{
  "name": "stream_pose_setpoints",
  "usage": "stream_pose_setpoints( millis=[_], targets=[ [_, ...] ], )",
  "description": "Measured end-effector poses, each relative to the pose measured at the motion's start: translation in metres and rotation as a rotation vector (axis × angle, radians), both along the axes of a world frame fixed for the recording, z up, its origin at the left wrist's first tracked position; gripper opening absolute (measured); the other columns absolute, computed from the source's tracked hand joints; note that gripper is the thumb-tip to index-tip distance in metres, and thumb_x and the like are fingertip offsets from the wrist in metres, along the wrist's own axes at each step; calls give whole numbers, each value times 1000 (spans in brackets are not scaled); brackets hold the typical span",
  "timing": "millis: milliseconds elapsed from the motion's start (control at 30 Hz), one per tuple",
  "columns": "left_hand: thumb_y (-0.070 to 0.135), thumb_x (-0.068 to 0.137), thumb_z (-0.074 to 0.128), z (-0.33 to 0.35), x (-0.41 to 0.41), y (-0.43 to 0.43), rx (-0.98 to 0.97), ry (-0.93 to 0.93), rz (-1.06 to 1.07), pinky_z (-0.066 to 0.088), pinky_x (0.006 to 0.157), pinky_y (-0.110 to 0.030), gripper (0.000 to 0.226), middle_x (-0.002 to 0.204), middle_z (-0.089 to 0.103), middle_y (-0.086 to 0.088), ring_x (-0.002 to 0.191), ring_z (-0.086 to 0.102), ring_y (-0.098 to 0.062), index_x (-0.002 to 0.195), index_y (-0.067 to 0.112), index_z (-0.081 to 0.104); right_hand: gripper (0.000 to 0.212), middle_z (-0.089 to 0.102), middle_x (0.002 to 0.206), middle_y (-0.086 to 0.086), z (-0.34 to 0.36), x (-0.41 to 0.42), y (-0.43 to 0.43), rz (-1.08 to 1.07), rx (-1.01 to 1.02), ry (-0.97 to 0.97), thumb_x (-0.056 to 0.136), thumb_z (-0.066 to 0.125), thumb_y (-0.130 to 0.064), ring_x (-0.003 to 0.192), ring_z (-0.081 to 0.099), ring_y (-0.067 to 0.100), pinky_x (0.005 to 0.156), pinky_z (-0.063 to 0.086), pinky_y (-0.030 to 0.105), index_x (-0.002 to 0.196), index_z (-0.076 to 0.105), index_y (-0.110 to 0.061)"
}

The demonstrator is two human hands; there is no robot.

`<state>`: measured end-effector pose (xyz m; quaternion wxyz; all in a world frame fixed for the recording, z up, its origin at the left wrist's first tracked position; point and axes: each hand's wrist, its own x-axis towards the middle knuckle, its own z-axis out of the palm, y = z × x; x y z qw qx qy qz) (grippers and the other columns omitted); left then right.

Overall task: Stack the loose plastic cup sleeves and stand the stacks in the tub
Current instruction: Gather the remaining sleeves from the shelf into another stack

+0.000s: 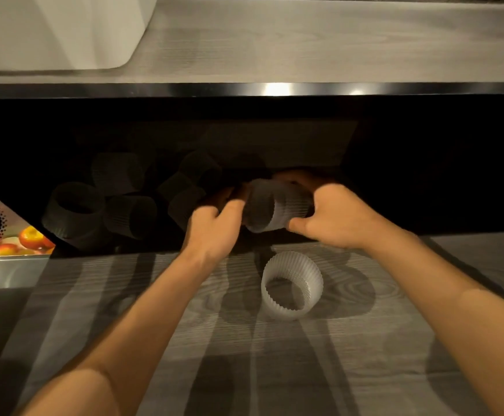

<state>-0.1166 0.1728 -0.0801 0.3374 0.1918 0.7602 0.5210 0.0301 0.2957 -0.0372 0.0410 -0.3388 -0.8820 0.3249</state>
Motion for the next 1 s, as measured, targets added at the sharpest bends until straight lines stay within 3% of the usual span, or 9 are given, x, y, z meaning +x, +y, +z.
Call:
stream_pose_setpoints(
  millis=[67, 133, 200, 267, 367, 467, 633, 733, 1000],
  targets=[
    [38, 96, 61, 7, -2, -5, 99, -90, -61, 56, 85, -40, 30, 101, 78, -6, 97, 73, -21, 104, 13, 76, 42, 73, 97, -11, 8, 10, -1, 2, -162, 205, 79, 82, -11, 89, 71, 2, 74, 56, 18, 111, 65, -30],
    [30, 98, 62, 15, -1, -12, 192, -124, -158, 50, 77, -33, 23, 99, 79, -5, 89, 73, -17, 106, 13, 75, 48, 71, 101, -23, 15, 23, -4, 22, -321, 299, 77, 83, -2, 98, 66, -10, 83, 52, 12, 110, 60, -29],
    [29, 95, 66, 20, 2, -21, 250, -123, -238, 49, 72, -31, 24, 93, 77, -8, 79, 70, -16, 108, 10, 74, 51, 68, 110, -25, 17, 36, -9, 37, -444, 268, 75, 84, -5, 107, 62, -11, 97, 52, 21, 112, 55, -27],
    [31, 89, 69, 21, 5, -30, 279, -117, -307, 51, 67, -28, 28, 94, 75, -10, 76, 68, -16, 109, 12, 75, 67, 64, 126, -19, 15, 47, -13, 78, -457, 165, 73, 87, -11, 120, 59, -4, 107, 49, 35, 126, 52, -31],
    [32, 80, 72, 19, 12, -40, 301, -99, -414, 55, 68, -26, 34, 98, 76, -8, 78, 69, -22, 109, 16, 76, 81, 60, 131, -24, 9, 57, -24, 160, -346, 79, 70, 90, -23, 125, 55, -4, 108, 46, 39, 136, 48, -43],
    [29, 80, 74, 17, 17, -42, 326, -102, -462, 59, 76, -30, 34, 105, 74, -15, 92, 70, -35, 109, 13, 76, 78, 62, 128, -22, 4, 62, -31, 153, -320, 81, 70, 90, -22, 124, 56, -2, 107, 47, 40, 133, 51, -45],
    [23, 79, 77, 18, 21, -44, 340, -96, -487, 61, 77, -30, 33, 107, 70, -24, 93, 70, -32, 110, 11, 75, 76, 62, 128, -20, 5, 68, -37, 159, -344, 88, 71, 90, -18, 125, 56, 1, 109, 46, 41, 132, 52, -45],
    [25, 79, 78, 16, 22, -47, 328, -75, -519, 58, 77, -27, 31, 105, 69, -22, 89, 69, -22, 108, 15, 76, 77, 61, 129, -21, 5, 71, -39, 162, -350, 70, 72, 89, -18, 126, 55, -1, 109, 46, 40, 133, 51, -45],
    [19, 84, 79, 7, 19, -55, 334, -15, -510, 62, 84, -44, 23, 100, 70, -18, 89, 70, -35, 106, 13, 74, 79, 56, 131, -23, 2, 68, -46, 170, -330, 8, 70, 91, -29, 126, 53, -1, 106, 49, 38, 131, 48, -56]
  ],
)
